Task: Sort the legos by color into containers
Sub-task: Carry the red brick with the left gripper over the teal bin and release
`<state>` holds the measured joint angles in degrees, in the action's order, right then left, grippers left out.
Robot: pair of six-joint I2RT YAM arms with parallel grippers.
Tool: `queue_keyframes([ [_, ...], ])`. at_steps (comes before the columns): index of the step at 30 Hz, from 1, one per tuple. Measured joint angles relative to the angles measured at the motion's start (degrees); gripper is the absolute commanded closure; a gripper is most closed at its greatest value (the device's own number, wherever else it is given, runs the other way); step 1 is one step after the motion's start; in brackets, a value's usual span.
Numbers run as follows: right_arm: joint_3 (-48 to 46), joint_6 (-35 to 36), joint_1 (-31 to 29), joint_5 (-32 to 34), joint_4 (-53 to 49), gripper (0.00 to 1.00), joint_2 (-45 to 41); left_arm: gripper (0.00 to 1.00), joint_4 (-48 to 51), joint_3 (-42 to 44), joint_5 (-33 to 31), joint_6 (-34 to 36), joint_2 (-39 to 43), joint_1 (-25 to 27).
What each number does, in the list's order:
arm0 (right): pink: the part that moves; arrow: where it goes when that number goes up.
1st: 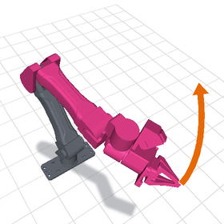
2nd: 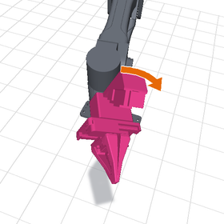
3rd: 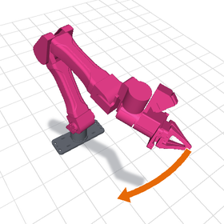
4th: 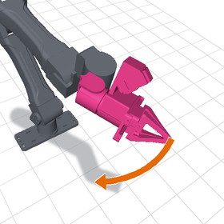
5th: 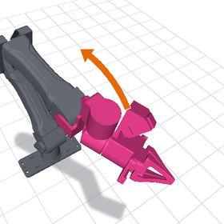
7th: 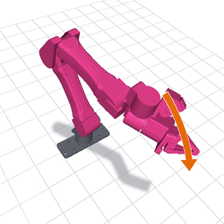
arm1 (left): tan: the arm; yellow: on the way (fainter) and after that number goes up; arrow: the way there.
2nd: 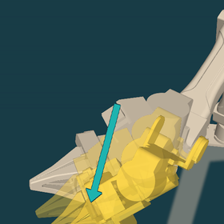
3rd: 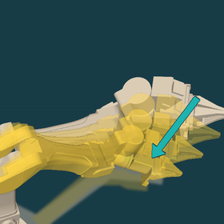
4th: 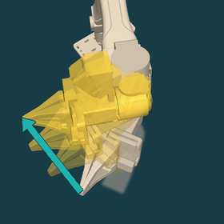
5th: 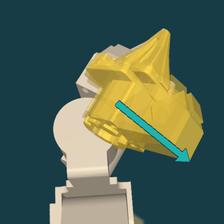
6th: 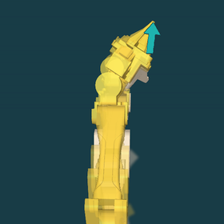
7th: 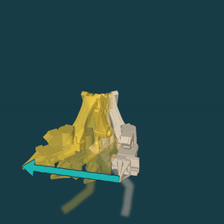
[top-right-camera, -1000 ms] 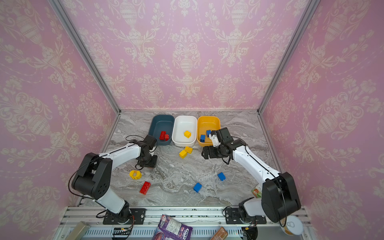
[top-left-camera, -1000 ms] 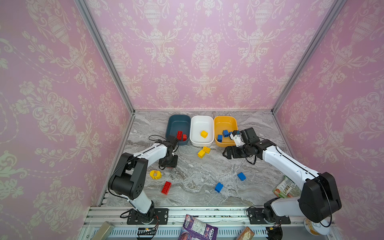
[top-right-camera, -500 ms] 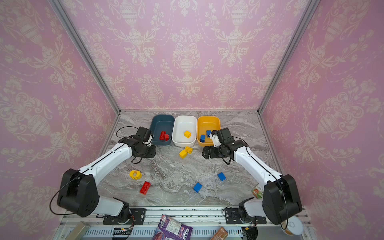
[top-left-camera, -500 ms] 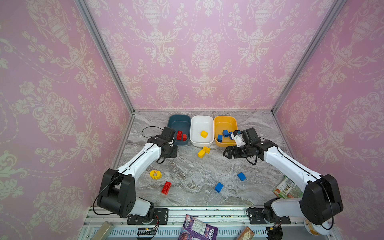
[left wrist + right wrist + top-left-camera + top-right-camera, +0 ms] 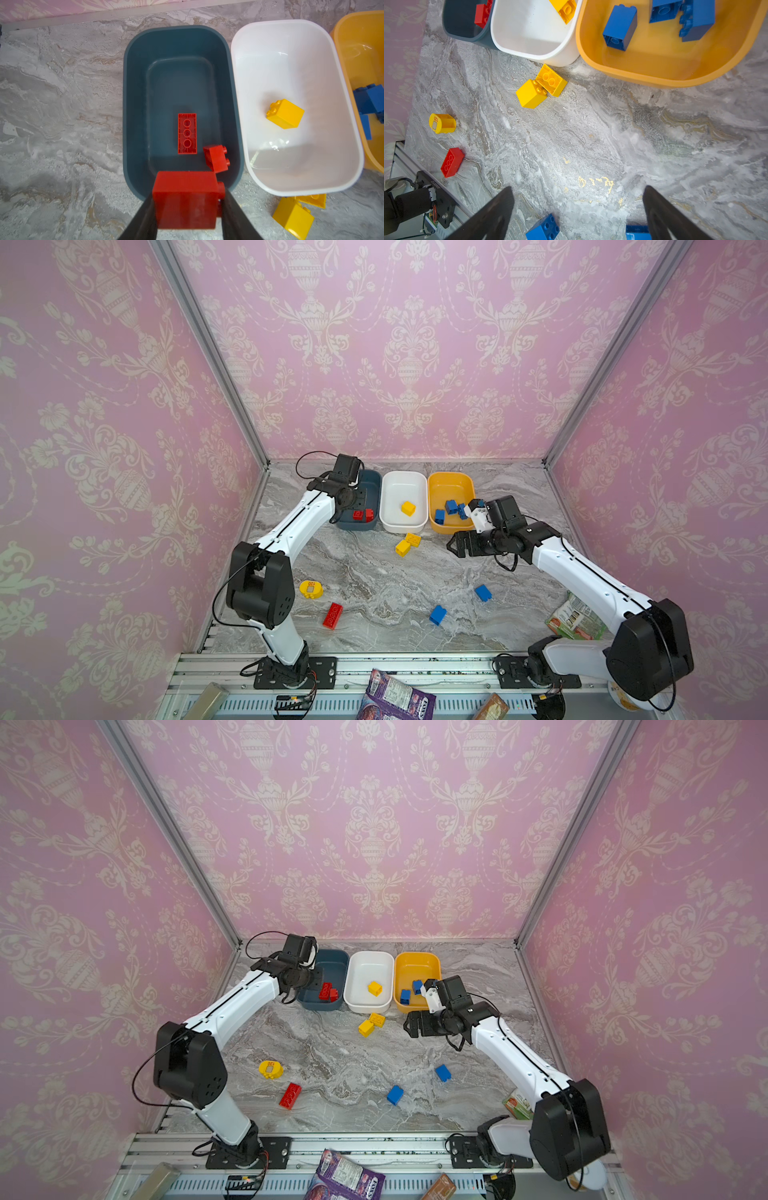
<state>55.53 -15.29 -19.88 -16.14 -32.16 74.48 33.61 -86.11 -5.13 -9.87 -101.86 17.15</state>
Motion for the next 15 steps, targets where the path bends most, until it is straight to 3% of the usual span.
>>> queue_keyframes([
  [8,-0.9,-0.7,0.0,-0.5,0.2,0.02,-0.8,0.56,-4.6,-9.5,0.1,0.8,-14.3,-4.1],
  [13,-1.8,-1.3,0.0,-0.6,0.2,0.02,-1.0,0.3,-6.5,-12.9,0.5,0.5,-19.4,-5.5],
  [15,-1.8,-1.3,0.0,-0.6,0.2,0.02,-1.3,0.26,-6.8,-13.1,0.9,0.0,-19.9,-5.5],
])
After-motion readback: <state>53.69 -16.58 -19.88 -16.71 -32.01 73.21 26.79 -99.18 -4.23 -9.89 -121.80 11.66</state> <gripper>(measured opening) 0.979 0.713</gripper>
